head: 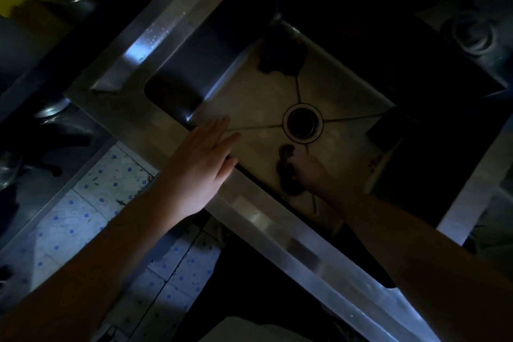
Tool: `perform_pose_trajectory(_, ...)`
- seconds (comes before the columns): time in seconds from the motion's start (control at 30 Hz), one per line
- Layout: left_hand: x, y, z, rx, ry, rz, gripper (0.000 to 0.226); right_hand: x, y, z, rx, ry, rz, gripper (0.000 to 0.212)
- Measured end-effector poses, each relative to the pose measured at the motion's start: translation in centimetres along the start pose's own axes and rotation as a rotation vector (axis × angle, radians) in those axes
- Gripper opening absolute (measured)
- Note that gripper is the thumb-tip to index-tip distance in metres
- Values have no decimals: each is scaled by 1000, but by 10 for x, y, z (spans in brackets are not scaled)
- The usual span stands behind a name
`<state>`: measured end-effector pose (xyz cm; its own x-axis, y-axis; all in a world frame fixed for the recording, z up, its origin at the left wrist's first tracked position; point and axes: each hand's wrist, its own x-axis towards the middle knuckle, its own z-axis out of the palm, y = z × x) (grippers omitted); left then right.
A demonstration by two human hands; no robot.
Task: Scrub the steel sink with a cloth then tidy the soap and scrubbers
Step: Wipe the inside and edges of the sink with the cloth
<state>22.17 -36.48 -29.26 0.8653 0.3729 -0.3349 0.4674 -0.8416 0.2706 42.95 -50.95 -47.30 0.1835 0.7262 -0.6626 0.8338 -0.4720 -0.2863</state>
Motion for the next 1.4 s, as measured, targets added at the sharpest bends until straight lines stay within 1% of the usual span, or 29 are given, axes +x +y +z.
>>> perform_pose_trajectory(0.1,0,6,3,-38,-14,-5,53,-35,27,32,-18,-177,73,38)
perform_pose_trajectory(0.2,-1,13,10,-91,-18,15,52,-63,46,53,-46,-268,136,42)
perform_pose_trajectory(0.23,0,16,11,-110,-18,23,51,-69,49,56,-90,-268,123,45)
perform_pose_trajectory(0.3,3,23,13,-128,-29,43,50,-76,51,58,-88,-229,133,49)
perform_pose_trajectory(0.43,11,36,16,-125,-61,99,50,-76,45,49,12,-213,231,47)
perform_pose_trajectory(0.5,14,41,17,-149,-77,104,49,-77,49,38,160,-236,320,47)
perform_pose_trajectory(0.6,16,45,18,-166,-124,113,50,-78,64,10,174,-237,375,44)
perform_pose_trajectory(0.7,18,48,19,-90,-123,147,49,-68,88,-15,87,-156,390,44)
perform_pose_trajectory(0.8,23,52,18,-80,-121,151,51,-58,111,-37,8,-34,456,45)
perform_pose_trajectory(0.87,27,55,19,-100,-140,171,54,-54,122,-43,26,22,493,45)
perform_pose_trajectory(0.93,32,56,20,-112,-156,185,57,-54,121,-39,44,70,507,38)
perform_pose_trajectory(1.0,35,59,21,-112,-172,179,55,-57,113,-28,20,55,516,40)
perform_pose_trajectory(1.07,38,59,21,-120,-186,168,53,-62,96,-13,7,-27,509,49)
perform_pose_trajectory(1.1,39,60,21,-123,-194,170,53,-66,84,-4,19,-69,494,50)
perform_pose_trajectory(1.17,39,59,20,-140,-195,190,53,-73,63,17,-5,-141,443,47)
perform_pose_trajectory(1.2,39,58,20,-150,-189,207,54,-75,55,24,20,-197,423,46)
perform_pose_trajectory(1.27,37,56,18,-152,-195,232,56,-79,48,32,-7,-281,330,44)
perform_pose_trajectory(1.3,37,54,18,-154,-199,237,57,-81,50,33,-19,-295,286,43)
perform_pose_trajectory(1.33,38,53,18,-163,-203,236,58,-82,55,34,-7,-254,272,41)
perform_pose_trajectory(1.4,39,52,19,-182,-221,219,61,-84,69,26,47,-135,362,38)
